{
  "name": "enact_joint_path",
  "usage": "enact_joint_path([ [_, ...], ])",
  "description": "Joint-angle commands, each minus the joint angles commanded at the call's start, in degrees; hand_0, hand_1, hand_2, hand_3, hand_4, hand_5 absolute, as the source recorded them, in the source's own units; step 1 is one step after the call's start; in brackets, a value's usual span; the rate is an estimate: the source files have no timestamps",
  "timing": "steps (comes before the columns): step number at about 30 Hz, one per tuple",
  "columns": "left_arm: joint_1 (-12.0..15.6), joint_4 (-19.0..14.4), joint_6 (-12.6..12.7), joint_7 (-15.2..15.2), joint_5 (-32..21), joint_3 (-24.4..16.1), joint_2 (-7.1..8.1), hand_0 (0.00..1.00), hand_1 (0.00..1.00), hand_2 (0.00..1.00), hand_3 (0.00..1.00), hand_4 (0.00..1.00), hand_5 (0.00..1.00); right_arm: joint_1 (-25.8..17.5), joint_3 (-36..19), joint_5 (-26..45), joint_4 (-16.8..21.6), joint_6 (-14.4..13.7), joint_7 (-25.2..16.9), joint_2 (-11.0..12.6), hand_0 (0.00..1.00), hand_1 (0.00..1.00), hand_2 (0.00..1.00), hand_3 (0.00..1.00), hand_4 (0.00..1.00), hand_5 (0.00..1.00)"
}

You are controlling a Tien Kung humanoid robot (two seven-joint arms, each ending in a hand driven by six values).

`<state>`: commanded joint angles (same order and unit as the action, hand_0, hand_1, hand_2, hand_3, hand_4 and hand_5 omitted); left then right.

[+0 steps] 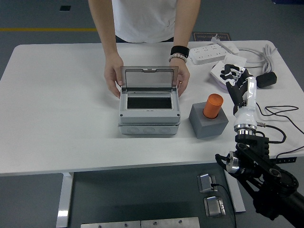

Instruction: Fetch the battery,place it into the box,close the lid of the box

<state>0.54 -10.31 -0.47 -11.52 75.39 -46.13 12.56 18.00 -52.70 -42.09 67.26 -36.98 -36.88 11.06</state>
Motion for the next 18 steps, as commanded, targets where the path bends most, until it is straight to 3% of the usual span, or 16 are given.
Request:
enact_joint_path([
  [4, -0.1, 0.0, 0.0, 0.0, 0.1, 0.0, 0.01, 0.632, 0.704, 0.627, 0.606, 0.612, 0.485, 0.5, 0.8, 0.1, -1.3, 0.0, 0.2, -0.4, 0.564, 0.568, 0.583, 0.605, 0.837, 0.451],
  [5, -0.1, 0.0, 0.0, 0.0, 0.1, 0.0, 0.02, 0.631, 0.704, 0.627, 0.605, 0.612, 0.485, 0.7, 1.1, 0.2, -1.8, 0.0, 0.2, -0.5, 0.57, 0.624, 0.637, 0.696, 0.832, 0.424],
  [18, -0.3, 0.0, 0.0, 0.2, 0.2, 0.1, -0.09, 0.632, 0.704, 0.626, 0.605, 0.611, 0.485, 1.4, 3.7, 0.1, -5.8, 0.0, 1.7, -1.6, 0.579, 0.637, 0.639, 0.715, 0.831, 0.389],
])
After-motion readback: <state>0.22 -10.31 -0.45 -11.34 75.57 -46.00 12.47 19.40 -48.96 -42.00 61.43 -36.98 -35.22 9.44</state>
